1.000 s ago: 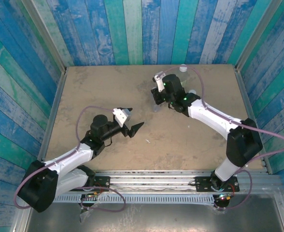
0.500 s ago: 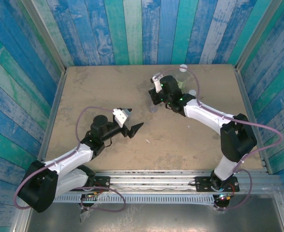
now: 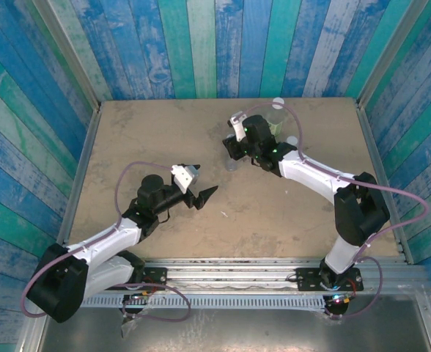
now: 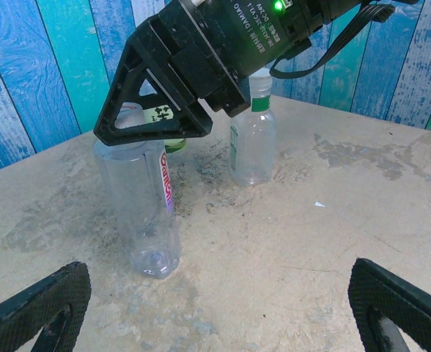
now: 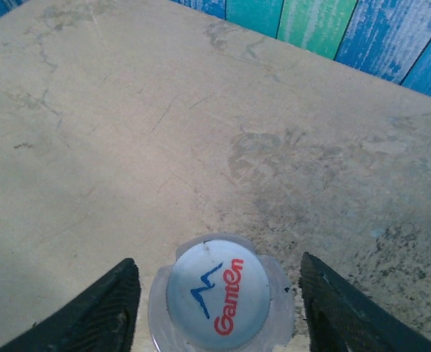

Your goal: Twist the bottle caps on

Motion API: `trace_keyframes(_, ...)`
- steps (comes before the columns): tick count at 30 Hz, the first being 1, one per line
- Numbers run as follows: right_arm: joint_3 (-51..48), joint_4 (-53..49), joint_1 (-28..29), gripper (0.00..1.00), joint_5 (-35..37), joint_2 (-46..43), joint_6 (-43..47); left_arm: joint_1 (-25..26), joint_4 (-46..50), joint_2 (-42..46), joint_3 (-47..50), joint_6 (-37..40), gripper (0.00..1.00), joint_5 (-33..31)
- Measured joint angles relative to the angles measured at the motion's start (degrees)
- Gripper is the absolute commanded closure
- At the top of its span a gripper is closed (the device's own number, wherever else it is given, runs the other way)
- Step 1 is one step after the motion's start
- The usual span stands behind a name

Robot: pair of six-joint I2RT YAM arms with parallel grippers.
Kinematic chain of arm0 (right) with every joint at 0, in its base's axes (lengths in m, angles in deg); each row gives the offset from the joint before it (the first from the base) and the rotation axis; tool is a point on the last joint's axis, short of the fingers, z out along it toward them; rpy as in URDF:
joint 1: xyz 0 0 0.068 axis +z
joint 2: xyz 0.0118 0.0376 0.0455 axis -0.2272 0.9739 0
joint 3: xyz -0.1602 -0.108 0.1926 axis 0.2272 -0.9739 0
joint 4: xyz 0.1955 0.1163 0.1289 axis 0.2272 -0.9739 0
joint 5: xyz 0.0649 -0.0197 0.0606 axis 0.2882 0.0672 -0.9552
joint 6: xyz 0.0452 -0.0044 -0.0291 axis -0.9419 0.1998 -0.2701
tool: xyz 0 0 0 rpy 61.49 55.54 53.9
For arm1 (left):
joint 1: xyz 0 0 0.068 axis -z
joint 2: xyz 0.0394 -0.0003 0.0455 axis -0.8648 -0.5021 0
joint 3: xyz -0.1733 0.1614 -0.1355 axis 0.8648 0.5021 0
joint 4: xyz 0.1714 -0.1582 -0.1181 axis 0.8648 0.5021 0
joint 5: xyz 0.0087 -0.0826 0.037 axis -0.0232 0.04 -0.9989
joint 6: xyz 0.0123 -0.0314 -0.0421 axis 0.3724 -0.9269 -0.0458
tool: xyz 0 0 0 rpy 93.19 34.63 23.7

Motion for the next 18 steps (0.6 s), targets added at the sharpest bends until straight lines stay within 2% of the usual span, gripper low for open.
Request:
trace_keyframes(7,0.0,-1.6,-0.5,0.06,-0.6,-3.8,0.7,0.0,-0.5,0.0,0.0,-0.3,0.06,-1.3)
trace_keyframes(9,-0.2,-2.0,-1.4,0.02,-0.9,-6.7,0.7,-0.1,-0.2,0.0,0.0,-0.2,0.06,-2.3)
trace_keyframes(13,-3.3,-1.9,-5.2,0.00,-0.7,-14.6,0.7,-1.5,1.1,0.1,-0.7,0.3,0.06,-4.7)
trace_keyframes(18,-13.6,-0.6,-13.5,0.00,2.2,-27.3,0.4,-5.5,1.6,0.4,-0.9,0.7,0.06,-9.5)
